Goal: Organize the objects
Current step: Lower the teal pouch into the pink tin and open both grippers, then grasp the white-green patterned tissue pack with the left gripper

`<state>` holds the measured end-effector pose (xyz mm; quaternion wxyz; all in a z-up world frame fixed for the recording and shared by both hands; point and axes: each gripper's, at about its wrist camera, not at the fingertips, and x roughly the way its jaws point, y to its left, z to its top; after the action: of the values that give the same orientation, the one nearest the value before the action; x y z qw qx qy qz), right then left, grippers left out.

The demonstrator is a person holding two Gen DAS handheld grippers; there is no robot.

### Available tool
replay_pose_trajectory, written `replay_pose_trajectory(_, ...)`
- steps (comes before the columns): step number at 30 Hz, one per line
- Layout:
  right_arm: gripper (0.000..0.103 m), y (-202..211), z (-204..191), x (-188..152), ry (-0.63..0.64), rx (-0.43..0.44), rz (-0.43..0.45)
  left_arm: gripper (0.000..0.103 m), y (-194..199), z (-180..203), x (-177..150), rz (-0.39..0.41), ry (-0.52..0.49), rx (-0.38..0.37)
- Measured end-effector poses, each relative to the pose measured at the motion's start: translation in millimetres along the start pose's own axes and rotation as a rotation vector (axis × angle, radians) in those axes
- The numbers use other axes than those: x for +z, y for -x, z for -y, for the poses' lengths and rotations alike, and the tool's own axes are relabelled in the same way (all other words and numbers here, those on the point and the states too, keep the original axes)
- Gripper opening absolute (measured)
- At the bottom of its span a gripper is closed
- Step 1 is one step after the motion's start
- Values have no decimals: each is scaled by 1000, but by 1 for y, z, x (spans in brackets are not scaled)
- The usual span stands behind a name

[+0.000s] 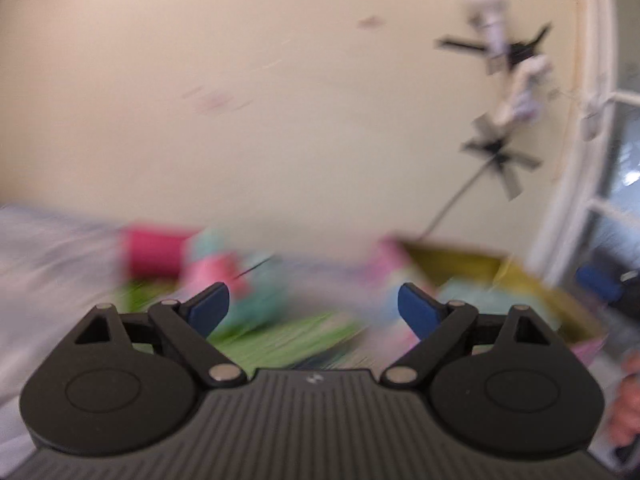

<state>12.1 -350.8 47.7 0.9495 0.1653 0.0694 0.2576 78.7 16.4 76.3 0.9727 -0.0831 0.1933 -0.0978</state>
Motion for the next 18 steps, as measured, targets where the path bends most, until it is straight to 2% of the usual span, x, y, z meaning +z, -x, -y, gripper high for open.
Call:
replay_pose_trajectory(1, 74, -10, -23, -6, 42, 55, -67, 92, 4, -13, -7, -37, 11, 21)
replay_pose_trajectory(3, 70, -35, -67, -25, 149, 82, -196, 92, 8, -35, -20, -85, 48, 38)
replay_pose_trajectory(5, 71, -64, -102, -46, 260, 33, -309, 92, 7, -47, -28, -93, 82, 75)
replay_pose_trajectory(7, 73, -94, -119, -66, 339, -43, -391, 92, 5, -61, -34, -101, 145, 96)
replay_pose_trajectory(10, 84, -126, -128, -87, 436, -163, -443, 92, 7, -75, -39, -105, 221, 65)
replay_pose_trajectory(16, 90, -165, -121, -106, 503, -245, -559, 92, 15, -74, -46, -101, 228, 42)
replay_pose_trajectory(18, 84, -170, -121, -111, 530, -271, -574, 92, 17, -73, -49, -104, 226, 32)
